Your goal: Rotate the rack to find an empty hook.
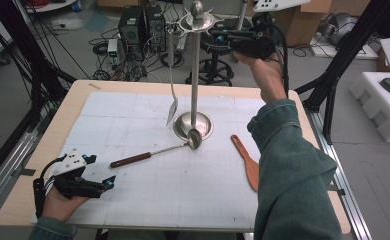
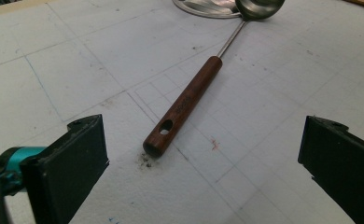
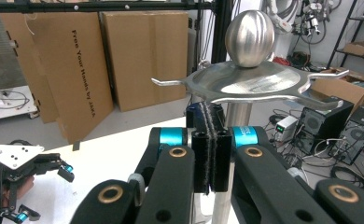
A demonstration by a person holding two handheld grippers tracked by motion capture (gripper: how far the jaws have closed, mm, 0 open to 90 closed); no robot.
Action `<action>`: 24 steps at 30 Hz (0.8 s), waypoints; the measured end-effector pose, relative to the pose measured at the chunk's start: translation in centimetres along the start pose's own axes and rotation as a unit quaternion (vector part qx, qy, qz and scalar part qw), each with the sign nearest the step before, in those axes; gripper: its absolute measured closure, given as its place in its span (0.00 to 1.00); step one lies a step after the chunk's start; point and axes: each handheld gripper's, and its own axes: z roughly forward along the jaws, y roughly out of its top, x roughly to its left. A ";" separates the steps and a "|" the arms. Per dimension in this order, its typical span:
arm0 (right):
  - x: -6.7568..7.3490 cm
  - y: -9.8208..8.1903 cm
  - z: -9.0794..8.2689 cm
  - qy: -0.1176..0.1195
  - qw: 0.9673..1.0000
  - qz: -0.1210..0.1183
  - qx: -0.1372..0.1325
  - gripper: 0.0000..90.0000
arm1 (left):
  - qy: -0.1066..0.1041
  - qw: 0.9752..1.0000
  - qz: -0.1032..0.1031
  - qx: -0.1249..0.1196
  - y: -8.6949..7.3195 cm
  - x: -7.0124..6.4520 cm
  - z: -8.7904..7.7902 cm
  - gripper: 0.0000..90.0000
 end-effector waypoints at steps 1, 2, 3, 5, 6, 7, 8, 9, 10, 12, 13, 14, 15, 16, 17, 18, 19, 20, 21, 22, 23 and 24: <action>0.1 0.0 0.0 0.001 1.000 0.000 0.001 1.00 | 0.000 1.000 -0.001 0.001 0.0 0.0 0.0 0.02; 0.1 0.0 0.0 0.000 1.000 0.000 0.001 1.00 | 0.000 1.000 -0.001 0.001 0.0 0.0 0.0 0.02; 0.1 0.0 0.1 0.000 1.000 -0.001 0.000 1.00 | 0.000 1.000 -0.002 0.001 0.0 0.0 0.0 0.02; 0.1 0.1 0.1 -0.001 1.000 -0.002 0.001 1.00 | -0.001 1.000 -0.001 0.001 0.0 0.0 0.0 0.02; 0.1 0.1 0.1 -0.001 1.000 -0.002 0.001 1.00 | -0.001 1.000 0.000 0.001 0.0 0.0 0.0 0.02; 0.1 0.0 0.1 -0.001 1.000 -0.002 0.001 1.00 | -0.001 1.000 0.000 0.001 0.0 0.0 0.0 0.02; 0.2 0.1 0.1 0.000 1.000 -0.003 0.001 1.00 | -0.002 1.000 0.000 0.001 0.0 0.0 0.0 0.02; 0.2 0.1 0.1 0.000 1.000 -0.001 0.003 1.00 | -0.002 1.000 0.000 0.001 0.0 0.0 0.1 0.02; 0.3 0.1 0.1 0.000 1.000 -0.001 0.003 1.00 | -0.001 1.000 0.000 0.001 0.0 0.0 0.1 0.02; 0.3 0.1 0.2 -0.001 1.000 -0.003 0.001 1.00 | -0.002 1.000 0.000 0.001 0.0 0.0 0.1 0.02; 0.3 0.1 0.2 0.001 1.000 -0.001 0.004 1.00 | -0.002 1.000 0.000 0.001 0.0 0.0 0.1 0.02; 0.3 0.1 0.3 0.001 1.000 -0.003 0.004 1.00 | -0.002 1.000 0.000 0.000 0.0 0.0 0.1 0.02; 0.4 0.1 0.3 0.001 1.000 0.000 0.006 1.00 | -0.002 1.000 0.000 0.001 0.0 0.0 0.1 0.02; 0.3 0.0 0.4 0.001 1.000 -0.002 0.006 1.00 | -0.002 1.000 -0.001 0.000 0.0 0.0 0.1 0.02; 0.3 0.0 0.4 0.001 1.000 -0.001 0.006 1.00 | -0.002 1.000 0.000 0.000 0.0 0.0 0.1 0.02; 0.4 0.1 0.4 0.001 1.000 -0.001 0.006 1.00 | -0.002 1.000 0.000 0.001 0.0 0.0 0.0 0.02; 0.4 0.1 0.4 0.001 1.000 -0.001 0.006 1.00 | -0.002 1.000 -0.001 0.000 0.0 0.0 0.0 0.02; 0.4 0.1 0.4 0.001 1.000 -0.002 0.006 1.00 | -0.002 1.000 -0.001 0.000 0.0 0.0 0.0 0.02; 0.3 0.0 0.3 -0.001 1.000 -0.001 0.007 1.00 | -0.001 1.000 0.000 0.000 0.0 0.0 0.0 0.02; 0.3 0.0 0.2 -0.002 1.000 0.000 0.005 1.00 | -0.002 1.000 0.000 0.000 0.0 0.1 0.0 0.02; 0.3 0.1 0.1 -0.001 1.000 -0.001 0.002 1.00 | -0.001 1.000 0.000 0.000 0.0 0.1 0.0 0.02; 0.2 0.1 0.0 -0.002 1.000 0.000 -0.001 1.00 | -0.001 1.000 0.000 0.000 0.0 0.0 0.0 0.02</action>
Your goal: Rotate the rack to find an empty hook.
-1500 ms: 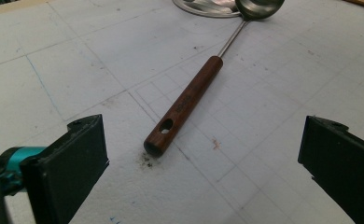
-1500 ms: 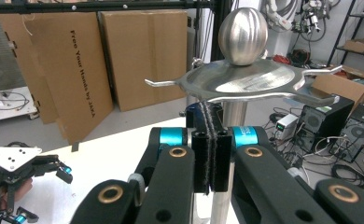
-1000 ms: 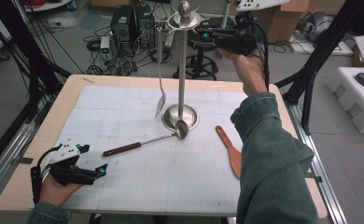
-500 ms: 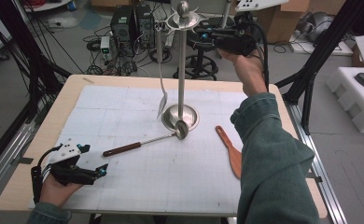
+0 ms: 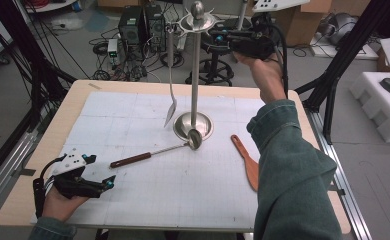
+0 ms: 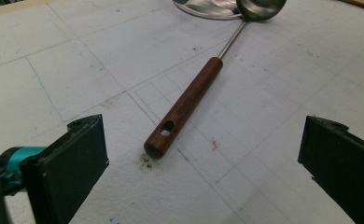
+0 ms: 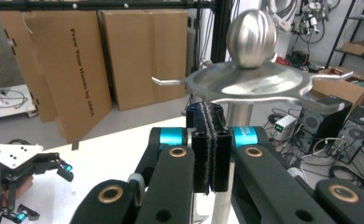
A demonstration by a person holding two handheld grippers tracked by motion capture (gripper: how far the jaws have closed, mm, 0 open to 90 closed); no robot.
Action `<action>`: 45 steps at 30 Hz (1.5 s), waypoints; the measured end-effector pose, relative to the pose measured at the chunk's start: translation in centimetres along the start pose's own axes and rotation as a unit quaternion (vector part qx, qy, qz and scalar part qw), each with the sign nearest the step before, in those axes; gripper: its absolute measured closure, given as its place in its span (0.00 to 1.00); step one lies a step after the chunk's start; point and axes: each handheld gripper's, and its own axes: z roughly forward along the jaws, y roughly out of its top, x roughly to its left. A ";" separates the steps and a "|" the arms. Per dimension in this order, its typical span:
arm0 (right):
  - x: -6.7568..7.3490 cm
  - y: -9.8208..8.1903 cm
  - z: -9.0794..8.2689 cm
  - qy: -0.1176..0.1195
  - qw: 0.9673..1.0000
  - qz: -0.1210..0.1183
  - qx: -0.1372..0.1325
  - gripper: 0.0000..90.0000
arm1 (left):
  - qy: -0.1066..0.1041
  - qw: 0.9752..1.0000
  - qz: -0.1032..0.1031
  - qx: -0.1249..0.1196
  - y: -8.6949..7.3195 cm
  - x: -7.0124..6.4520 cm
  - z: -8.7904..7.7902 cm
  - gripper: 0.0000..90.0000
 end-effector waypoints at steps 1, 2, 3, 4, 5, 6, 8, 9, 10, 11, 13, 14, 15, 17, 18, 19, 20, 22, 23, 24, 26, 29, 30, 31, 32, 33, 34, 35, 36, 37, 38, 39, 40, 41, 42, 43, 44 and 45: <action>0.0 0.1 0.0 0.001 1.000 -0.003 -0.002 1.00 | 0.000 1.000 0.000 -0.001 0.0 0.0 0.0 0.02; 0.1 0.1 -0.1 0.001 1.000 -0.003 -0.003 1.00 | 0.001 1.000 0.000 -0.001 0.0 0.0 0.0 0.02; 0.1 0.1 -0.1 0.001 1.000 -0.002 -0.002 1.00 | 0.000 1.000 0.000 -0.001 0.0 0.0 0.0 0.02; 0.1 0.1 0.0 0.001 1.000 -0.002 -0.001 1.00 | 0.000 1.000 -0.001 -0.001 0.0 0.0 0.0 0.02; 0.1 0.1 0.0 0.001 1.000 -0.003 -0.002 1.00 | 0.000 1.000 0.000 -0.001 0.0 0.0 0.0 0.02; 0.1 0.1 0.0 0.001 1.000 -0.002 -0.001 1.00 | 0.000 1.000 -0.001 -0.001 0.0 0.0 0.0 0.02; 0.1 0.1 0.0 0.002 1.000 -0.001 -0.001 1.00 | 0.000 1.000 -0.001 -0.001 0.0 0.0 0.0 0.02; 0.1 0.1 0.0 0.002 1.000 0.000 0.001 1.00 | 0.000 1.000 -0.001 -0.001 0.0 0.0 0.0 0.02; 0.2 0.1 0.1 0.000 1.000 -0.003 0.000 1.00 | 0.001 1.000 -0.001 -0.001 0.0 0.0 0.0 0.02; 0.2 0.1 0.1 0.000 1.000 -0.002 0.000 1.00 | 0.000 1.000 0.000 -0.001 0.0 0.0 0.0 0.02; 0.3 0.0 0.1 0.002 1.000 -0.002 -0.001 1.00 | 0.000 1.000 0.000 -0.001 0.0 0.0 0.0 0.02; 0.3 0.0 0.1 0.002 1.000 -0.003 0.000 1.00 | 0.000 1.000 0.001 -0.001 0.0 0.0 0.0 0.02; 0.3 0.0 0.1 0.000 1.000 -0.004 0.000 1.00 | 0.000 1.000 0.000 -0.001 0.0 0.0 0.0 0.02; 0.3 -0.1 -0.1 -0.001 1.000 -0.002 0.001 1.00 | 0.000 1.000 0.001 -0.001 0.0 0.0 0.0 0.02; 0.3 0.0 -0.2 -0.001 1.000 -0.004 0.001 1.00 | 0.000 1.000 0.001 -0.001 0.0 0.0 0.0 0.02; 0.3 0.0 -0.2 -0.002 1.000 -0.004 0.000 1.00 | 0.000 1.000 -0.001 -0.002 0.0 0.0 0.0 0.02; 0.4 0.0 -0.2 -0.002 1.000 -0.005 -0.002 1.00 | 0.001 1.000 0.000 0.000 0.0 0.0 0.0 0.02; 0.4 0.1 -0.2 -0.002 1.000 -0.006 -0.005 1.00 | 0.000 1.000 0.000 0.000 0.0 0.0 0.0 0.02; 0.4 0.2 -0.2 -0.002 1.000 -0.005 -0.005 1.00 | 0.000 1.000 0.000 -0.001 0.0 0.0 0.0 0.02; 0.3 0.2 -0.1 -0.002 1.000 -0.007 -0.005 1.00 | 0.001 1.000 0.000 -0.001 0.0 0.0 -0.1 0.02; 0.3 0.3 -0.1 -0.001 1.000 -0.006 -0.005 1.00 | 0.001 1.000 -0.001 -0.001 0.0 0.1 -0.1 0.02; 0.4 0.3 -0.1 0.000 1.000 -0.006 -0.005 1.00 | 0.001 1.000 -0.001 -0.001 0.0 0.1 -0.1 0.02; 0.4 0.3 -0.1 0.001 1.000 -0.007 -0.005 1.00 | 0.001 1.000 -0.001 -0.001 0.0 0.1 -0.1 0.02; 0.4 0.3 -0.1 0.000 1.000 -0.006 -0.005 1.00 | 0.001 1.000 0.000 -0.001 0.0 0.1 -0.1 0.02; 0.4 0.3 0.0 0.000 1.000 -0.006 -0.004 1.00 | 0.001 1.000 0.000 -0.001 0.0 0.1 -0.1 0.02; 0.4 0.3 0.0 0.002 1.000 -0.006 -0.002 1.00 | 0.001 1.000 0.000 -0.001 0.0 0.1 -0.1 0.02; 0.4 0.2 0.1 0.002 1.000 -0.008 -0.001 1.00 | 0.001 1.000 0.000 -0.001 0.1 0.1 -0.1 0.02; 0.5 0.2 0.1 0.000 1.000 -0.007 0.000 1.00 | 0.001 1.000 0.000 -0.001 0.0 0.1 -0.1 0.02; 0.5 0.2 0.1 0.001 1.000 -0.007 0.002 1.00 | 0.001 1.000 -0.001 -0.001 0.0 0.1 -0.1 0.02; 0.5 0.2 0.1 0.000 1.000 -0.007 0.002 1.00 | 0.000 1.000 -0.001 -0.001 0.0 0.0 -0.1 0.02; 0.5 0.2 0.0 0.000 1.000 -0.006 0.001 1.00 | 0.001 1.000 0.000 -0.001 0.0 0.0 -0.1 0.02; 0.5 0.2 0.1 0.001 1.000 -0.008 0.001 1.00 | 0.000 1.000 0.000 -0.001 0.1 0.0 0.0 0.02; 0.6 0.2 0.1 0.001 1.000 -0.007 0.002 1.00 | 0.000 1.000 0.000 -0.001 0.1 0.0 0.0 0.02; 0.6 0.2 0.1 0.002 1.000 -0.006 0.002 1.00 | 0.000 1.000 -0.001 -0.001 0.1 0.0 0.0 0.02; 0.6 0.1 0.1 0.003 1.000 -0.007 0.003 1.00 | 0.000 1.000 0.000 -0.001 0.1 0.0 0.0 0.02; 0.7 0.1 0.2 0.004 1.000 -0.007 0.004 1.00 | 0.000 1.000 0.000 -0.001 0.1 0.0 0.0 0.02; 0.7 0.1 0.3 0.003 1.000 -0.008 0.003 1.00 | 0.000 1.000 0.000 -0.001 0.1 0.0 0.0 0.02; 0.8 0.1 0.3 0.004 1.000 -0.006 0.006 1.00 | 0.000 1.000 0.001 -0.001 0.1 0.0 0.0 0.02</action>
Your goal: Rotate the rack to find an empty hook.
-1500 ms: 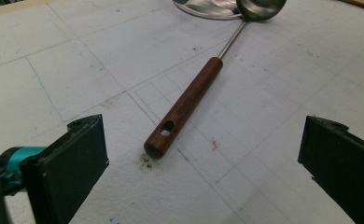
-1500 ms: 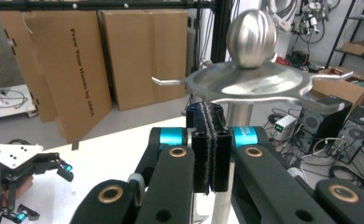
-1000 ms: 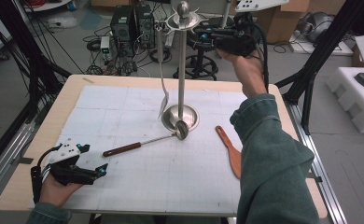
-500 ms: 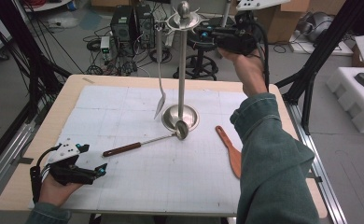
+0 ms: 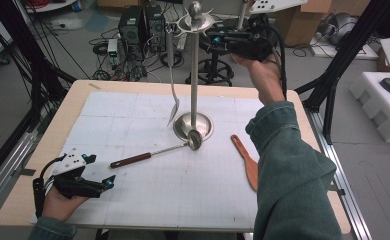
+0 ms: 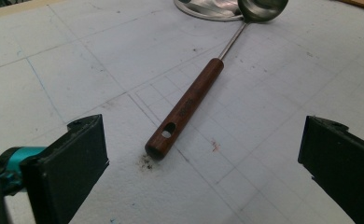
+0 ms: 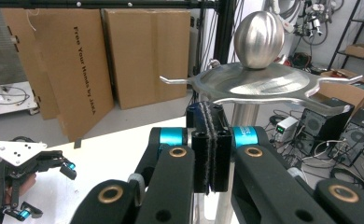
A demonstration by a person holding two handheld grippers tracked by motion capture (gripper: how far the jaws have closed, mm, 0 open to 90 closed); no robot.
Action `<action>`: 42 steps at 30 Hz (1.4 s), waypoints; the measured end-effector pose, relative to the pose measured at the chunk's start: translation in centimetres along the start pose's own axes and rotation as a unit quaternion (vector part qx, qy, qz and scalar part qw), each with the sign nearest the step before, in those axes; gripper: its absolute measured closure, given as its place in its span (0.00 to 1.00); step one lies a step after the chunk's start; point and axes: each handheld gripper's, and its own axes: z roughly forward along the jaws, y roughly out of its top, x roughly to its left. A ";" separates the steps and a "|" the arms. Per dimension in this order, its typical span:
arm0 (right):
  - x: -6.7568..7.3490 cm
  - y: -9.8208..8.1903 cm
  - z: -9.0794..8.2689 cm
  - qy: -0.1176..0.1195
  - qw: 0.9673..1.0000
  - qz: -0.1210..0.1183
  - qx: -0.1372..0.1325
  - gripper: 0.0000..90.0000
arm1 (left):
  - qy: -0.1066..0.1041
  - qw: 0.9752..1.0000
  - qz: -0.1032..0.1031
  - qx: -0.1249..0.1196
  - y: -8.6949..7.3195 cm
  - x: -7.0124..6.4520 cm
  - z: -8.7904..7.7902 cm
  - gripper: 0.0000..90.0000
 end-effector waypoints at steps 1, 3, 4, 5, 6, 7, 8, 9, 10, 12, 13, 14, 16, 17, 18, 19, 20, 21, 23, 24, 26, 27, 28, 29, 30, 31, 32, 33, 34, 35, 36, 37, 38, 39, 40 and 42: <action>0.0 0.0 0.0 0.000 1.000 -0.002 0.000 1.00 | -0.001 1.000 -0.002 -0.002 0.0 0.0 0.0 0.02; 0.0 0.0 0.1 0.001 1.000 -0.003 -0.002 1.00 | 0.000 1.000 -0.001 0.000 0.0 0.0 0.0 0.02; 0.0 -0.1 0.0 0.000 1.000 -0.002 -0.001 1.00 | 0.000 1.000 -0.002 0.000 0.0 0.0 0.0 0.02; 0.0 -0.1 0.0 -0.002 1.000 -0.003 -0.002 1.00 | 0.000 1.000 -0.001 0.000 0.0 0.0 0.0 0.02; 0.0 -0.1 0.0 -0.001 1.000 -0.003 -0.003 1.00 | 0.000 1.000 -0.001 0.000 0.0 0.0 0.0 0.02; 0.1 -0.1 0.0 -0.002 1.000 -0.002 -0.001 1.00 | 0.000 1.000 -0.001 0.000 0.0 0.0 0.0 0.02; 0.1 -0.1 0.0 -0.003 1.000 -0.001 -0.002 1.00 | 0.000 1.000 0.000 0.001 0.0 0.0 0.0 0.02; 0.2 -0.1 0.1 -0.001 1.000 -0.001 -0.002 1.00 | -0.001 1.000 0.001 0.001 0.0 0.0 0.0 0.02; 0.2 -0.1 0.1 0.000 1.000 -0.003 -0.003 1.00 | -0.001 1.000 0.000 0.001 0.0 -0.1 0.0 0.02; 0.3 0.0 0.3 0.001 1.000 -0.004 -0.004 1.00 | 0.000 1.000 0.001 0.000 0.0 -0.1 0.0 0.02; 0.4 0.0 0.3 0.001 1.000 -0.004 -0.003 1.00 | -0.001 1.000 0.002 0.000 0.1 0.0 0.0 0.02; 0.4 0.0 0.4 0.002 1.000 -0.004 -0.003 1.00 | 0.000 1.000 0.001 0.000 0.0 -0.1 0.0 0.02; 0.3 0.0 0.4 0.002 1.000 -0.005 -0.003 1.00 | -0.001 1.000 0.000 0.000 0.0 -0.1 0.0 0.02; 0.4 -0.1 0.3 0.001 1.000 -0.002 -0.003 1.00 | -0.001 1.000 0.001 0.000 0.0 0.0 0.0 0.02; 0.3 -0.1 0.3 0.002 1.000 -0.001 -0.002 1.00 | 0.000 1.000 0.001 0.000 0.0 0.0 0.0 0.02; 0.3 -0.1 0.2 0.002 1.000 0.000 -0.002 1.00 | -0.001 1.000 0.001 0.000 0.0 -0.1 0.0 0.02; 0.3 -0.2 0.2 0.001 1.000 -0.001 -0.003 1.00 | -0.001 1.000 0.002 0.000 0.0 0.0 0.0 0.02; 0.3 -0.2 0.2 -0.001 1.000 0.000 -0.004 1.00 | 0.000 1.000 0.001 0.001 0.0 -0.1 0.0 0.02; 0.4 -0.2 0.2 0.000 1.000 0.001 -0.005 1.00 | -0.001 1.000 0.002 0.001 0.0 -0.1 0.1 0.02; 0.4 -0.2 0.2 0.001 1.000 0.001 -0.006 1.00 | -0.001 1.000 0.002 0.001 0.0 -0.1 0.1 0.02; 0.4 -0.2 0.3 0.001 1.000 -0.002 -0.006 1.00 | -0.001 1.000 0.002 0.000 0.1 -0.1 0.1 0.02; 0.4 -0.2 0.3 0.001 1.000 0.000 -0.006 1.00 | -0.001 1.000 0.001 0.001 0.0 -0.1 0.1 0.02; 0.4 -0.2 0.3 0.003 1.000 0.000 -0.006 1.00 | 0.000 1.000 0.000 0.000 0.0 -0.1 0.1 0.02; 0.4 -0.2 0.4 0.004 1.000 0.000 -0.007 1.00 | -0.001 1.000 0.000 -0.001 0.0 -0.1 0.1 0.02; 0.4 -0.2 0.4 0.004 1.000 0.000 -0.007 1.00 | -0.001 1.000 0.001 0.001 0.0 -0.1 0.0 0.02; 0.4 -0.2 0.4 0.004 1.000 -0.001 -0.008 1.00 | -0.001 1.000 0.000 0.001 0.0 -0.1 0.1 0.02; 0.4 -0.2 0.4 0.004 1.000 0.000 -0.008 1.00 | -0.001 1.000 -0.001 0.000 0.0 -0.1 0.1 0.02; 0.5 -0.2 0.4 0.003 1.000 0.000 -0.006 1.00 | -0.001 1.000 0.000 0.000 0.0 -0.1 0.1 0.02; 0.5 -0.3 0.4 0.003 1.000 0.001 -0.005 1.00 | -0.001 1.000 0.000 0.000 0.0 -0.1 0.1 0.02; 0.4 -0.3 0.4 0.001 1.000 0.001 -0.005 1.00 | -0.001 1.000 -0.001 0.000 0.0 -0.1 0.1 0.02; 0.4 -0.4 0.3 -0.001 1.000 0.002 -0.005 1.00 | -0.001 1.000 0.000 0.000 0.0 -0.1 0.0 0.02; 0.4 -0.4 0.2 -0.002 1.000 0.003 -0.005 1.00 | -0.001 1.000 0.002 0.001 0.0 -0.1 0.0 0.02; 0.4 -0.5 0.1 -0.005 1.000 0.003 -0.006 1.00 | 0.000 1.000 0.001 0.000 0.0 -0.1 0.0 0.02; 0.4 -0.5 0.1 -0.006 1.000 0.005 -0.007 1.00 | -0.001 1.000 0.000 0.000 0.0 -0.1 0.1 0.02; 0.4 -0.6 0.0 -0.006 1.000 0.005 -0.007 1.00 | -0.001 1.000 0.000 0.001 0.0 -0.1 0.1 0.02; 0.5 -0.7 -0.1 -0.005 1.000 0.004 -0.008 1.00 | -0.001 1.000 0.002 0.001 0.0 -0.1 0.1 0.02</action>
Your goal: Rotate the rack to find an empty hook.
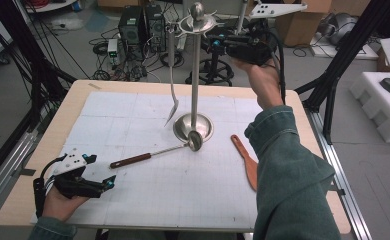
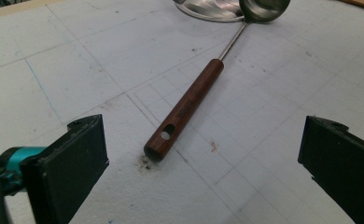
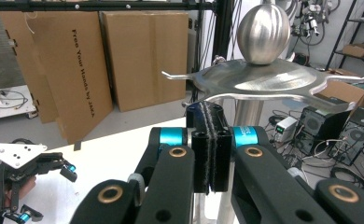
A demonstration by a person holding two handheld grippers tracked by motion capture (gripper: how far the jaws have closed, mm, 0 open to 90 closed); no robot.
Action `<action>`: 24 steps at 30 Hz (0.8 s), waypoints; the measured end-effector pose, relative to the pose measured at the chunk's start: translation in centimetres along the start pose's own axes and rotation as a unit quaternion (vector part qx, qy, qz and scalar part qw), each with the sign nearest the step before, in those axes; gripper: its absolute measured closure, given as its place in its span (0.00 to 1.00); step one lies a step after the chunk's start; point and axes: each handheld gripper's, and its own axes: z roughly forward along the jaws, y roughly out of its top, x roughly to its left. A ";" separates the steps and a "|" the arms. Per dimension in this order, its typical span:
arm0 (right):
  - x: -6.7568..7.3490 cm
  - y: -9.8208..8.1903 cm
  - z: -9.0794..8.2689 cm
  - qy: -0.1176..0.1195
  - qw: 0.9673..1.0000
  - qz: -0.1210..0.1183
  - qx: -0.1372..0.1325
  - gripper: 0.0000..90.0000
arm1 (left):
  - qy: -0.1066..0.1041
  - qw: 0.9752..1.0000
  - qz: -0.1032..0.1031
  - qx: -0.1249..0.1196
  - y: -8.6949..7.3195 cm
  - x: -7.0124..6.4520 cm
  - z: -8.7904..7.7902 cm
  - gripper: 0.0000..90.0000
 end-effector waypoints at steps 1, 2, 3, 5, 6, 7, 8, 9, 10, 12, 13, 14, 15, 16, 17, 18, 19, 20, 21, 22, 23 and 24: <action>0.1 -0.1 0.0 0.000 1.000 0.000 -0.001 1.00 | 0.000 1.000 0.001 0.000 0.0 0.0 0.0 0.02; 0.1 -0.2 0.0 -0.002 1.000 0.001 -0.003 1.00 | 0.000 1.000 -0.001 -0.001 0.0 0.0 0.0 0.02; 0.2 -0.2 -0.1 -0.001 1.000 0.002 -0.004 1.00 | 0.001 1.000 -0.002 -0.002 0.0 0.0 0.0 0.02; 0.3 -0.5 -0.2 -0.002 1.000 0.004 -0.007 1.00 | 0.000 1.000 -0.002 -0.001 0.0 0.0 0.0 0.02; 0.3 -0.5 -0.2 0.000 1.000 0.005 -0.009 1.00 | 0.000 1.000 -0.002 -0.002 0.0 0.0 0.0 0.02; 0.4 -0.6 -0.2 0.000 1.000 0.006 -0.008 1.00 | 0.000 1.000 0.001 0.000 0.0 0.0 0.0 0.02; 0.5 -0.7 -0.2 0.004 1.000 0.005 -0.007 1.00 | -0.001 1.000 0.000 0.000 0.0 0.0 0.0 0.02; 0.7 -0.7 -0.2 0.005 1.000 0.005 -0.008 1.00 | -0.001 1.000 0.000 -0.001 0.0 0.0 0.1 0.02; 0.8 -0.7 -0.1 0.007 1.000 0.004 -0.008 1.00 | -0.001 1.000 -0.001 -0.001 0.0 -0.1 0.1 0.02; 1.1 -0.7 0.1 0.011 1.000 0.001 -0.007 1.00 | -0.001 1.000 0.000 -0.001 0.1 -0.1 0.1 0.02; 1.3 -0.7 0.3 0.012 1.000 0.002 -0.008 1.00 | -0.001 1.000 0.001 0.000 0.1 -0.1 0.0 0.02; 1.4 -0.8 0.4 0.014 1.000 0.001 -0.009 1.00 | -0.001 1.000 0.001 0.000 0.1 -0.1 0.0 0.02; 1.6 -0.8 0.6 0.016 1.000 0.000 -0.009 1.00 | -0.002 1.000 -0.001 -0.001 0.1 -0.1 0.0 0.02; 1.8 -0.7 0.8 0.017 1.000 0.001 -0.010 1.00 | -0.002 1.000 0.000 0.000 0.0 -0.1 0.0 0.02; 1.9 -0.8 0.9 0.018 1.000 0.001 -0.010 1.00 | -0.002 1.000 0.000 0.000 0.0 -0.1 0.1 0.02; 2.1 -0.7 1.2 0.020 1.000 0.000 -0.010 1.00 | -0.002 1.000 -0.001 -0.001 0.0 -0.1 0.1 0.02; 2.2 -0.7 1.4 0.017 1.000 0.003 -0.011 1.00 | -0.003 1.000 0.000 -0.001 0.0 -0.1 0.1 0.02; 2.4 -0.7 1.7 0.016 1.000 0.002 -0.011 1.00 | -0.003 1.000 0.000 -0.001 0.0 -0.1 0.1 0.02; 2.5 -0.8 1.9 0.014 1.000 0.003 -0.010 1.00 | -0.002 1.000 0.001 -0.001 0.1 -0.1 0.1 0.02; 2.7 -0.8 2.2 0.012 1.000 0.006 -0.010 1.00 | -0.003 1.000 0.002 0.000 0.1 0.0 0.0 0.02; 2.8 -0.9 2.5 0.011 1.000 0.008 -0.012 1.00 | -0.002 1.000 0.001 -0.001 0.0 0.0 0.0 0.02; 2.9 -0.9 2.8 0.009 1.000 0.009 -0.014 1.00 | -0.003 1.000 0.000 -0.002 0.0 0.0 0.0 0.02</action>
